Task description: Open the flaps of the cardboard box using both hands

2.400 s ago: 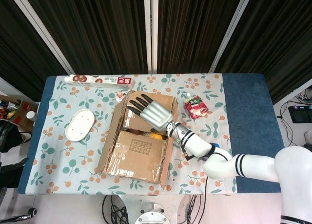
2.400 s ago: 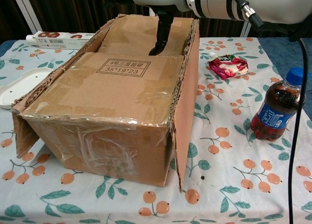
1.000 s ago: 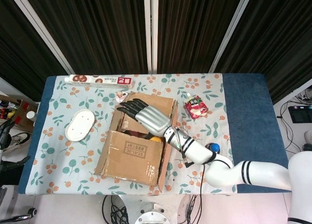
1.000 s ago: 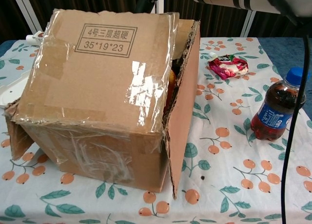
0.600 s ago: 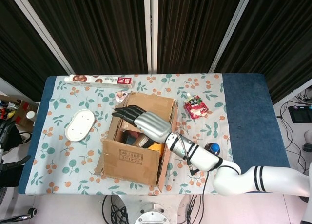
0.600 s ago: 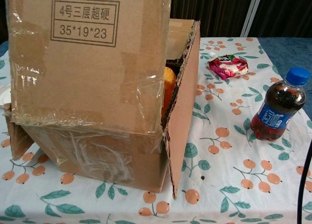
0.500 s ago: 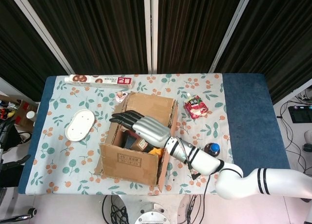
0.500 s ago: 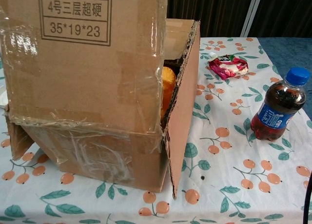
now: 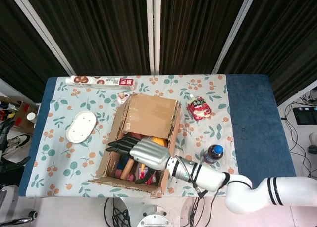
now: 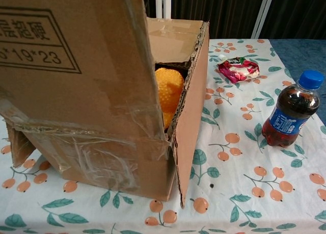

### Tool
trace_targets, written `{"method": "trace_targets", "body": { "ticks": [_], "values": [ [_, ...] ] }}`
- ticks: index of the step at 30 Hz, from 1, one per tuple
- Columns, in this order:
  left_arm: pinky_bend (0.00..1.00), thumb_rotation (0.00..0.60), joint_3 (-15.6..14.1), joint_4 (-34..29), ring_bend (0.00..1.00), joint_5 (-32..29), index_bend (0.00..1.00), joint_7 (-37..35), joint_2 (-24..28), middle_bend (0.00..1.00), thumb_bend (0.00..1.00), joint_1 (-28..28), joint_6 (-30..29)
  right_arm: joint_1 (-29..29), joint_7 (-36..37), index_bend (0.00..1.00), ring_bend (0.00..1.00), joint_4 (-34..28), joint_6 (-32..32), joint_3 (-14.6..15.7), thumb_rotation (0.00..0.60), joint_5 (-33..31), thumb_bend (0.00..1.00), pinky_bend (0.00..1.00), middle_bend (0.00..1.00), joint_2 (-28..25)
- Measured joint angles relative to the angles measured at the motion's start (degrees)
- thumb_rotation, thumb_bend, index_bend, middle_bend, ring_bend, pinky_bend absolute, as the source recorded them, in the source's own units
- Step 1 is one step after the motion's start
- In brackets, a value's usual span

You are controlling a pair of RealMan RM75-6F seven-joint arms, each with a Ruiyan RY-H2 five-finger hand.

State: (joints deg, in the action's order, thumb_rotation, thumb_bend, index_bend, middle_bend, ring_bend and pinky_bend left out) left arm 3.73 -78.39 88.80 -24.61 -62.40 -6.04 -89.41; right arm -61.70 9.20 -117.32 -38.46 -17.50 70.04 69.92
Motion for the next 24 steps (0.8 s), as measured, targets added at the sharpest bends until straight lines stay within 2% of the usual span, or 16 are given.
{"method": "trace_targets", "body": {
  "ticks": [6,10,16,24],
  "values": [
    [0.17,0.600,0.09,0.27,0.07,-0.35,0.00,-0.26,-0.06,0.03,0.04,0.07,0.03,-0.50,0.71,0.00,0.00,0.22,1.46,0.35,0.600,-1.37,0.00,0.00,0.00,-0.35],
    [0.17,0.600,0.16,0.29,0.07,-0.55,0.00,-0.44,-0.08,0.03,0.04,0.11,0.08,-1.77,2.12,0.00,0.00,-0.82,2.11,-0.44,0.600,-1.64,0.00,0.00,0.00,1.24],
    [0.17,0.600,0.04,0.85,0.07,-0.50,0.00,-0.85,-0.11,0.03,0.04,0.48,-0.37,-3.40,-0.75,0.00,0.00,-1.95,1.97,-0.39,0.600,-1.67,0.00,0.00,0.00,3.17],
    [0.17,0.600,-0.11,2.40,0.07,-0.47,0.00,-2.32,-0.59,0.03,0.04,0.98,-0.98,-3.11,-5.44,0.00,0.00,-0.43,-1.14,0.47,0.600,-3.50,0.00,0.00,0.00,2.22]
  ]
}}
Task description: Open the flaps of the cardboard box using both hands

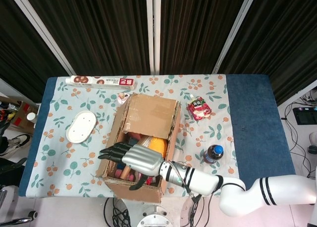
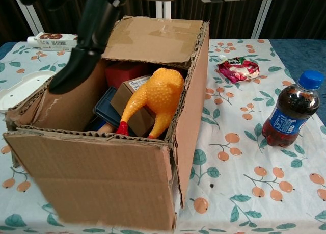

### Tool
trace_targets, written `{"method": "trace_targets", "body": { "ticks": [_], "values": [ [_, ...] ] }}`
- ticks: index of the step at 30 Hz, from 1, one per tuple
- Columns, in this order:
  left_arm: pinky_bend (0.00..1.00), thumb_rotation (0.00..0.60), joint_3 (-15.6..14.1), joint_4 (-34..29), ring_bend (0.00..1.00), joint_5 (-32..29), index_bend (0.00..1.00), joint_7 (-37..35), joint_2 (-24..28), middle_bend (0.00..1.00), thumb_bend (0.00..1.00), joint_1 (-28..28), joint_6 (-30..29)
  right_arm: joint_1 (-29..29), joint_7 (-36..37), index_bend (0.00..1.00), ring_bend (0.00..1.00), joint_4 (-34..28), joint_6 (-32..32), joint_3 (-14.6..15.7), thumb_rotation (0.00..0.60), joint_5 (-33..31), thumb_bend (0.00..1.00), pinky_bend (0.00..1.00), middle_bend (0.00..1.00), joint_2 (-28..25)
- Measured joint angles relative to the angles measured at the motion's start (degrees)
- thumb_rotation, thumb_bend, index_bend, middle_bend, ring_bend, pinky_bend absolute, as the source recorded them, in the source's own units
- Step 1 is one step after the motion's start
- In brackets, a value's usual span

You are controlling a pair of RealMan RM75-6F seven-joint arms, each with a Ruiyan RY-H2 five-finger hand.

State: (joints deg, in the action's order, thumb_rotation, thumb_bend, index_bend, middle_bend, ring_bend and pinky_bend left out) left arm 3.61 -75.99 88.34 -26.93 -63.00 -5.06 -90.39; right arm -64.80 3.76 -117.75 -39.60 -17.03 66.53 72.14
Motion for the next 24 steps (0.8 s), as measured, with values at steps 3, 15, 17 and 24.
{"method": "trace_targets", "body": {
  "ticks": [3,15,17,24],
  "values": [
    [0.17,0.600,0.03,0.26,0.07,-0.03,0.00,-0.09,-0.25,0.03,0.04,0.09,-0.16,-0.16,-4.04,0.00,0.00,2.57,-1.41,0.54,0.600,-1.77,0.00,0.00,0.00,-0.27],
    [0.17,0.600,-0.08,0.52,0.07,0.34,0.00,-0.21,-0.54,0.03,0.04,-0.11,0.06,-9.35,-31.34,0.00,0.00,10.91,-10.45,3.85,0.600,-30.98,0.00,0.00,0.00,5.20],
    [0.17,0.600,-0.07,0.76,0.07,0.33,0.00,-0.42,-0.55,0.03,0.04,-0.13,0.10,-12.04,-36.93,0.00,0.00,11.78,-13.88,4.17,0.600,-36.24,0.00,0.00,0.00,7.69],
    [0.17,0.600,-0.18,2.70,0.07,0.10,0.00,-1.95,-1.15,0.03,0.04,-0.11,0.49,-18.50,-50.20,0.00,0.00,15.37,-24.62,4.85,0.600,-44.66,0.00,0.00,0.00,16.58]
  ]
}}
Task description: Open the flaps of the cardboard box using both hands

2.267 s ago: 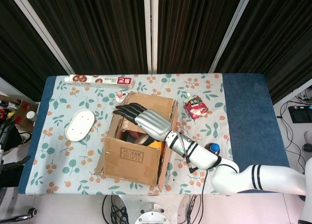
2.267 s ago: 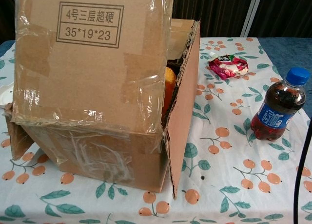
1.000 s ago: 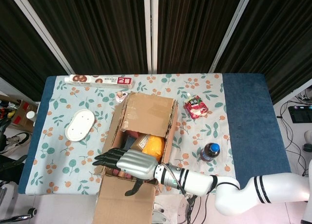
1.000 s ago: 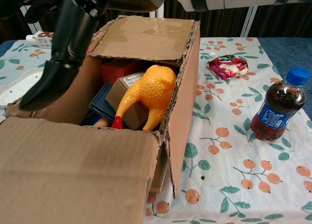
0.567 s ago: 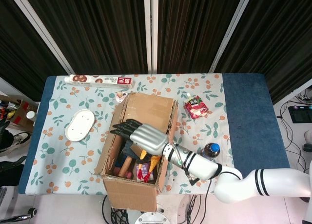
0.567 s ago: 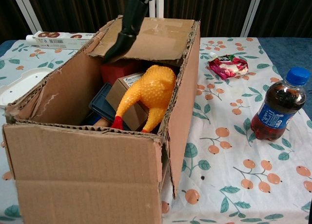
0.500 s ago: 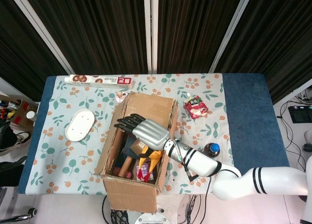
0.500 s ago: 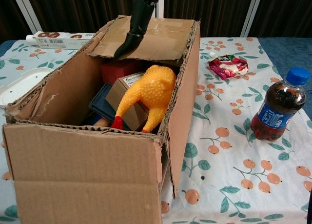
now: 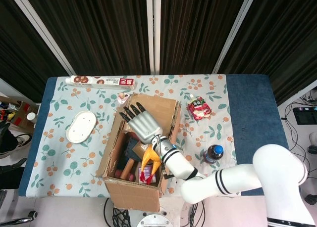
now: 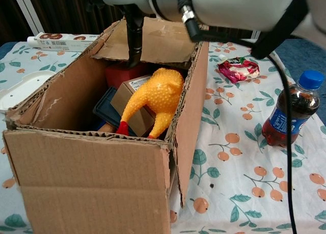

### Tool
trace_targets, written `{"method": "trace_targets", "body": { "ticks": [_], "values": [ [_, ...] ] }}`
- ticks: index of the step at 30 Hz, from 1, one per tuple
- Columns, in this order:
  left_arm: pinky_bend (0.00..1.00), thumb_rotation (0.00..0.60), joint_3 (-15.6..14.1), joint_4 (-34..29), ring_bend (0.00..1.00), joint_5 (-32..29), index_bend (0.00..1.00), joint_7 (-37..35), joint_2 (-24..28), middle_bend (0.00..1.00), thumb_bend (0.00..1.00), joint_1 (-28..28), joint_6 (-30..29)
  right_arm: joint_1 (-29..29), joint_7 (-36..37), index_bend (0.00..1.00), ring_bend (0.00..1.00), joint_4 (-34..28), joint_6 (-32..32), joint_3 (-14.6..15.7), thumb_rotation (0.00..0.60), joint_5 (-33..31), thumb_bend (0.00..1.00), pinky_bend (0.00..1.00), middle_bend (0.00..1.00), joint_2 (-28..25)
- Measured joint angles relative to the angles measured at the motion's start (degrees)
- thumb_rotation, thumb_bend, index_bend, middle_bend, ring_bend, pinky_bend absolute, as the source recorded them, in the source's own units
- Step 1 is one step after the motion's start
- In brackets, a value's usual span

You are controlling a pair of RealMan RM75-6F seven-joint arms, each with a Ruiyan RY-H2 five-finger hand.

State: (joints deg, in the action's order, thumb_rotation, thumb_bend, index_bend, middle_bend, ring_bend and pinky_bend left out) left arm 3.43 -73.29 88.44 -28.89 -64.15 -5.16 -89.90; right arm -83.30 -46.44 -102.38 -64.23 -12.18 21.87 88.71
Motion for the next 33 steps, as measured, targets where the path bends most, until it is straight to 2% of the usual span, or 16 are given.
{"method": "trace_targets", "body": {
  "ticks": [4,11,19,24,33],
  "values": [
    [0.17,0.600,-0.07,1.44,0.07,-0.10,0.00,-1.01,-0.52,0.03,0.04,0.14,-0.02,-1.14,-3.19,0.00,0.00,2.45,-2.91,0.12,0.600,-1.31,0.00,0.00,0.00,4.00],
    [0.17,0.600,-0.22,3.68,0.07,-0.13,0.00,-2.84,-1.38,0.03,0.04,0.38,-0.15,-0.30,-5.44,0.00,0.00,6.21,-5.88,1.13,0.600,1.35,0.00,0.00,0.00,8.24],
    [0.17,0.600,-0.38,5.06,0.07,-0.25,0.00,-3.93,-1.79,0.03,0.04,0.55,0.00,1.78,-7.71,0.00,0.00,11.33,-5.44,1.13,0.600,2.04,0.00,0.00,0.00,10.82],
    [0.17,0.600,-0.36,5.28,0.07,-0.29,0.00,-4.26,-1.80,0.02,0.04,0.54,0.09,3.08,-7.83,0.00,0.00,11.85,-5.20,0.58,0.600,3.81,0.00,0.00,0.00,10.54],
    [0.17,0.600,-0.31,4.26,0.07,-0.03,0.00,-3.41,-1.62,0.02,0.04,0.22,0.22,5.43,-7.48,0.00,0.00,9.20,-4.87,-1.95,0.600,5.60,0.00,0.00,0.00,5.78]
  ]
}}
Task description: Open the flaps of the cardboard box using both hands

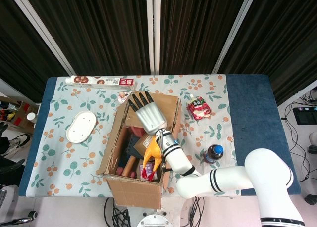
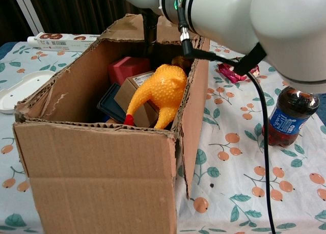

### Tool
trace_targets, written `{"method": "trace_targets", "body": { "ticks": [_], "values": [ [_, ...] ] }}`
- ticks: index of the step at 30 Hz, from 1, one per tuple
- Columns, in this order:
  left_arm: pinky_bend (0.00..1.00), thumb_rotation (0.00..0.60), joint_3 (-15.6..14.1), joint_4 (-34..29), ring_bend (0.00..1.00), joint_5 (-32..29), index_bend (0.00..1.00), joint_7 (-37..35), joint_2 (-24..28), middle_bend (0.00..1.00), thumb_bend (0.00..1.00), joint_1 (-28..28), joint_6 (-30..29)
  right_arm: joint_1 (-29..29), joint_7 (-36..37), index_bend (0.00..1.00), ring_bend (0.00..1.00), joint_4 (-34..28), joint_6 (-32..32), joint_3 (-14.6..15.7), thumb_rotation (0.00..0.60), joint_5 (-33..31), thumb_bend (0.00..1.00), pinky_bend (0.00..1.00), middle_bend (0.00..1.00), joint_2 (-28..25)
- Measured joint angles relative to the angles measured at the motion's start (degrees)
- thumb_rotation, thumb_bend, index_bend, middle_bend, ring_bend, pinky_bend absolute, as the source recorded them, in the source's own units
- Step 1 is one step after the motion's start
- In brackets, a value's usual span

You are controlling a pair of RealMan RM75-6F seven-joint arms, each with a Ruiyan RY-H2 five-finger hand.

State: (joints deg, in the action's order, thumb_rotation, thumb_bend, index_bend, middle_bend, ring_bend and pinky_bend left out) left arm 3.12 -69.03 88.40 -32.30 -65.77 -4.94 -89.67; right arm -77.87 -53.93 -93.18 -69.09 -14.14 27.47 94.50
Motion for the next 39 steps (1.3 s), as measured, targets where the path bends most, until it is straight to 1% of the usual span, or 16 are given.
{"method": "trace_targets", "body": {
  "ticks": [7,11,15,18,21,24,34,37,39],
  "values": [
    [0.17,0.600,0.01,-1.29,0.07,0.18,0.00,1.06,0.36,0.02,0.04,-0.10,-0.09,1.99,1.57,0.00,0.00,-2.59,0.34,-2.07,0.600,1.96,0.00,0.00,0.00,-5.24],
    [0.17,0.600,0.05,-1.83,0.07,0.23,0.00,1.53,0.60,0.02,0.04,-0.21,-0.07,3.24,3.28,0.00,0.00,-3.02,0.68,-3.37,0.600,3.00,0.00,0.00,0.00,-8.12],
    [0.17,0.600,0.01,-2.06,0.07,0.30,0.00,2.24,0.83,0.02,0.04,-0.40,0.22,4.15,5.33,0.00,0.00,-0.97,1.85,-4.12,0.600,4.16,0.00,0.00,0.00,-9.49],
    [0.17,0.600,0.14,-2.32,0.07,0.11,0.00,2.25,1.04,0.02,0.04,-0.63,0.60,4.48,6.11,0.00,0.00,2.02,3.29,-4.32,0.600,4.38,0.00,0.00,0.00,-9.83],
    [0.17,0.600,0.23,-2.48,0.07,0.06,0.00,2.41,1.12,0.02,0.04,-0.85,0.83,4.62,6.99,0.00,0.00,6.00,4.55,-4.39,0.600,4.71,0.00,0.00,0.00,-9.38],
    [0.17,0.600,0.14,-2.61,0.07,0.17,0.00,2.77,1.16,0.02,0.04,-1.01,1.11,4.71,9.00,0.00,0.00,11.14,5.20,-4.62,0.600,6.32,0.00,0.00,0.00,-7.99],
    [0.17,0.600,0.04,-2.55,0.07,-0.27,0.00,3.06,1.19,0.02,0.04,-1.45,2.42,4.49,19.78,0.00,0.00,33.38,9.67,-6.51,0.600,12.79,0.01,0.00,0.00,-0.58],
    [0.17,0.600,0.04,-2.50,0.07,-0.49,0.00,3.04,1.23,0.02,0.04,-1.63,2.96,4.27,22.67,0.00,0.00,39.20,11.99,-7.18,0.600,14.12,0.01,0.00,0.00,1.80],
    [0.17,0.600,0.14,-2.51,0.07,-0.68,0.00,3.00,1.33,0.02,0.04,-1.80,3.24,4.27,24.51,0.00,0.00,41.55,13.06,-7.58,0.600,15.20,0.01,0.00,0.00,2.93]
  ]
}}
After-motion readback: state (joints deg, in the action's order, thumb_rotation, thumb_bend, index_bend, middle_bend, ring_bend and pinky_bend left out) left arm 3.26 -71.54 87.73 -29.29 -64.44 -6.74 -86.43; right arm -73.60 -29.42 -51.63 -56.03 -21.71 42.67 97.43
